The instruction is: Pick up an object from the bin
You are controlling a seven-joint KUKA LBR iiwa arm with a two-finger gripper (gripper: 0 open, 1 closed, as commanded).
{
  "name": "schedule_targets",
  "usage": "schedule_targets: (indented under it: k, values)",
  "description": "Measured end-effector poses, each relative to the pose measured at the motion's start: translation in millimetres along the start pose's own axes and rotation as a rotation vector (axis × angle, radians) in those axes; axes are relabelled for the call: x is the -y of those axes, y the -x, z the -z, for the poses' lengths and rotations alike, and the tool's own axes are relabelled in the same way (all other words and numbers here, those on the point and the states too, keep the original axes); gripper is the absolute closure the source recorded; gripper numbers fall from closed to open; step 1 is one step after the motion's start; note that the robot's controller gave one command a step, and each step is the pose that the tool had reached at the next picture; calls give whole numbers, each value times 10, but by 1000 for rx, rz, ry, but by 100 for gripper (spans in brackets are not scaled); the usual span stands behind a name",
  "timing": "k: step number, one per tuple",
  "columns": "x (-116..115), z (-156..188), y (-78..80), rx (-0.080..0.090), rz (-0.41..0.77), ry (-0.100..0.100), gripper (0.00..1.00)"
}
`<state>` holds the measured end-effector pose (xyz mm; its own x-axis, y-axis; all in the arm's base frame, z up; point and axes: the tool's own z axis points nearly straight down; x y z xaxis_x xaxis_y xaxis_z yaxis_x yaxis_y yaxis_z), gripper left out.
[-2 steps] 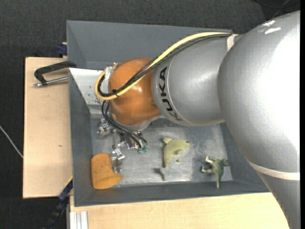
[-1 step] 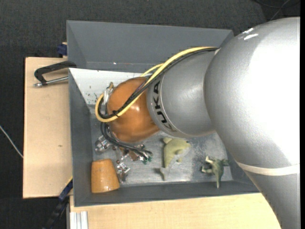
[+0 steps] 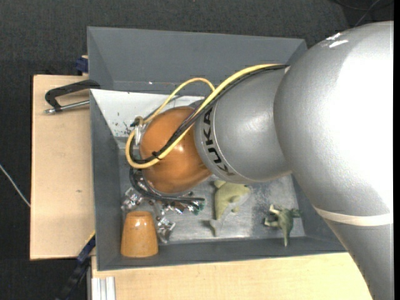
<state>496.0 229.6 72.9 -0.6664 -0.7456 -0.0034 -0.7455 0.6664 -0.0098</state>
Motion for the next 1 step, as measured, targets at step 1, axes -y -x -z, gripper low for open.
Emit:
schedule_targets:
  k: [1]
  values:
    - [41,19,10,7,-5,-7,100]
